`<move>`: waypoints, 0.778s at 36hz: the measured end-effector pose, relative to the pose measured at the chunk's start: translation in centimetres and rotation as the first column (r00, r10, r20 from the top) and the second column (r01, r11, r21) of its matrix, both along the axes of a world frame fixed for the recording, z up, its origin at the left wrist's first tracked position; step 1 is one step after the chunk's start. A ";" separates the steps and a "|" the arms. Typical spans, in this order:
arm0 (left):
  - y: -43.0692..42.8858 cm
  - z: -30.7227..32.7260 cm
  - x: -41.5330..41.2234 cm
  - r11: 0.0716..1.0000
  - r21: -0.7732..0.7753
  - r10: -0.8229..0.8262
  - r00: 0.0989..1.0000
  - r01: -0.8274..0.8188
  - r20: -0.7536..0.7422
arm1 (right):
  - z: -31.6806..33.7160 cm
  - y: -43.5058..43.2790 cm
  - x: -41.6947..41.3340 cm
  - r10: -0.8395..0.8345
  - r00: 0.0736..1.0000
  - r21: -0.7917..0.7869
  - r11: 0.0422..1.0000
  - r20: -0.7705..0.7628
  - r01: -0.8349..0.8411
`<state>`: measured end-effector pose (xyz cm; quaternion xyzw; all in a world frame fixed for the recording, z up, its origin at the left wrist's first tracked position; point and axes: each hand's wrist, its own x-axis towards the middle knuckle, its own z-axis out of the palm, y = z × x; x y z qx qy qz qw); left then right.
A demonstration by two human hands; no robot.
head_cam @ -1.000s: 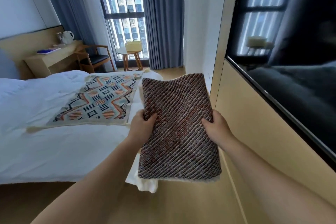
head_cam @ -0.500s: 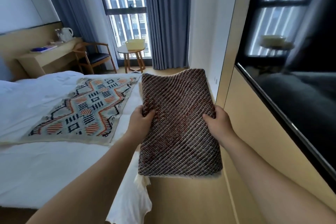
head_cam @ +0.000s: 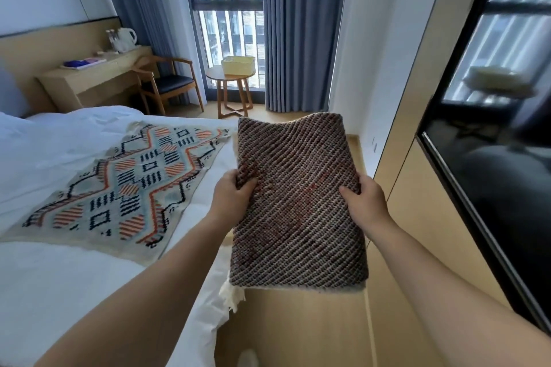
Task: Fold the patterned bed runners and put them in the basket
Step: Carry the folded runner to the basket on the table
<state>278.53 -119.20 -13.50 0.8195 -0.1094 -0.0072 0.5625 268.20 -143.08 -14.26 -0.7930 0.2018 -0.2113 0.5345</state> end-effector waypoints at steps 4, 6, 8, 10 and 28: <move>-2.2 -0.9 5.4 1.000 0.016 -0.010 0.999 0.010 0.033 | -0.7 -1.7 5.1 0.003 1.000 -0.033 0.999 -0.014 -0.004; -3.4 -1.3 8.8 0.999 0.030 -0.016 0.999 0.014 0.046 | -0.9 -2.6 8.2 0.001 1.000 -0.055 0.998 -0.023 -0.002; -4.5 -1.7 12.4 0.999 0.026 -0.036 0.998 0.035 0.041 | -1.0 -3.7 11.6 -0.003 1.000 -0.070 0.998 -0.026 0.001; -5.7 -1.9 16.2 0.998 0.007 -0.058 0.998 0.057 0.026 | -1.1 -4.7 15.0 -0.018 1.000 -0.068 0.998 -0.025 0.016; -15.2 -1.3 41.8 0.985 0.018 -0.172 0.984 0.171 0.046 | -0.8 -12.9 37.9 -0.094 0.993 -0.095 0.992 -0.066 0.088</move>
